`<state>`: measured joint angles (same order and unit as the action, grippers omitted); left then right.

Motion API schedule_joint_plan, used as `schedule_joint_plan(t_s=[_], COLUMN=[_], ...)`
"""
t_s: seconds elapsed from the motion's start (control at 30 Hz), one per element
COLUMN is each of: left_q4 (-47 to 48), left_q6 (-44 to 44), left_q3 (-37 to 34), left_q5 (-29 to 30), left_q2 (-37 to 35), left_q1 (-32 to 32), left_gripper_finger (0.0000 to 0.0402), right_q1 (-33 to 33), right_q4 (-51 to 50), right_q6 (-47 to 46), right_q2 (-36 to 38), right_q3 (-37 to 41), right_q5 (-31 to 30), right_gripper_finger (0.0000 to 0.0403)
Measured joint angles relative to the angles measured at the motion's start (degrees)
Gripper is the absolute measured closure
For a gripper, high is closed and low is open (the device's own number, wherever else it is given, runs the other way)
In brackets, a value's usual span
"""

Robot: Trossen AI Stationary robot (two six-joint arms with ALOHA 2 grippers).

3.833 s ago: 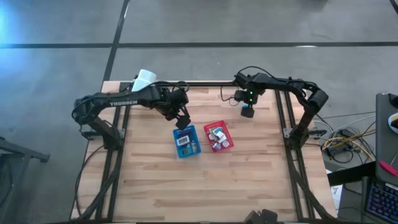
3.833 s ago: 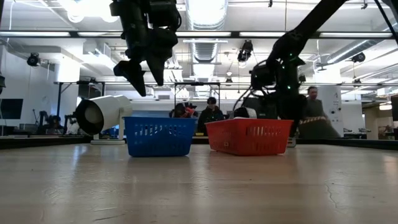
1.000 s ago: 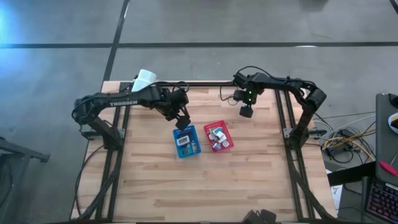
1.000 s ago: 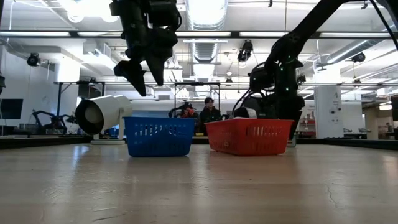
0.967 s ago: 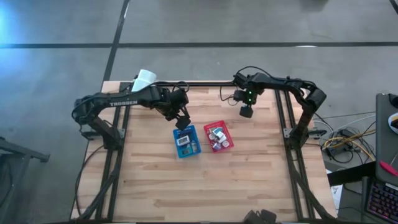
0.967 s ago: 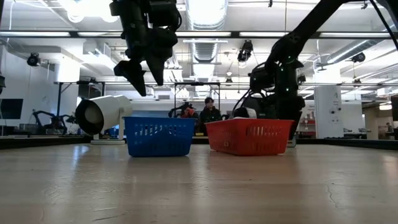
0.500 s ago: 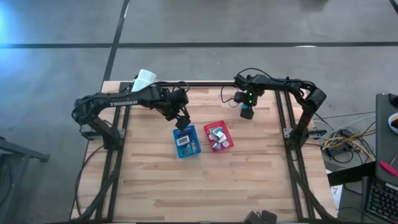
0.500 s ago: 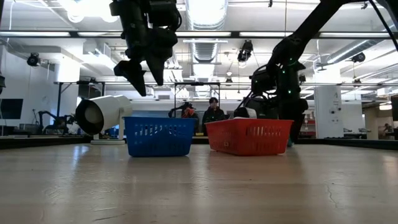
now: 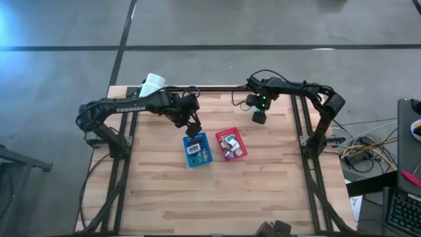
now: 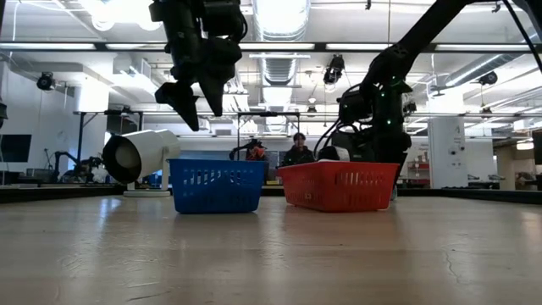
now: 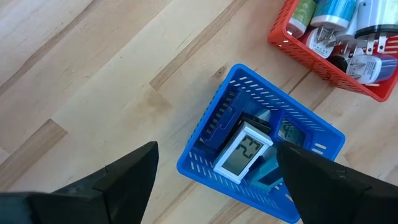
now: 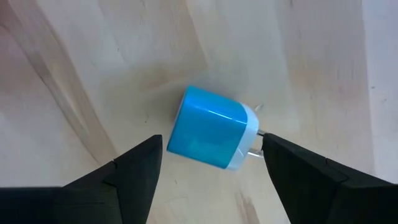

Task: Pick & Place Office items
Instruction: Put the blue charger adapter into the red bin

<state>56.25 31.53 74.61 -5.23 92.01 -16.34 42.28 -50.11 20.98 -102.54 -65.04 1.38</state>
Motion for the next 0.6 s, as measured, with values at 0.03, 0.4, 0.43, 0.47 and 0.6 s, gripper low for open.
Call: schedule_joint_plan(t_s=[0.03, 0.4, 0.43, 0.47, 0.6], left_q4=[0.0, 0.1, 0.1, 0.2, 0.2], left_q6=[0.0, 0.0, 0.0, 0.0, 0.0], left_q3=[0.0, 0.0, 0.0, 0.0, 0.0], left_q5=[0.0, -1.0, -1.2, -1.4, -1.4], left_q2=[0.0, 0.0, 0.0, 0.0, 0.0], left_q1=[0.0, 0.0, 0.0, 0.0, 0.0], left_gripper_finger=[0.0069, 0.0069, 0.0069, 0.0069, 0.0069], right_q1=[0.0, 0.0, 0.0, 0.0, 0.0], right_q4=[0.0, 1.7, 1.7, 1.7, 1.7], right_q6=[-0.1, -2.6, -2.8, -2.9, -3.2], right_q2=[0.0, 0.0, 0.0, 0.0, 0.0], right_q3=[0.0, 0.0, 0.0, 0.0, 0.0], right_q5=[0.0, 0.1, 0.1, 0.1, 0.1], right_gripper_finger=[0.0129, 0.0133, 0.0133, 0.0133, 0.0131])
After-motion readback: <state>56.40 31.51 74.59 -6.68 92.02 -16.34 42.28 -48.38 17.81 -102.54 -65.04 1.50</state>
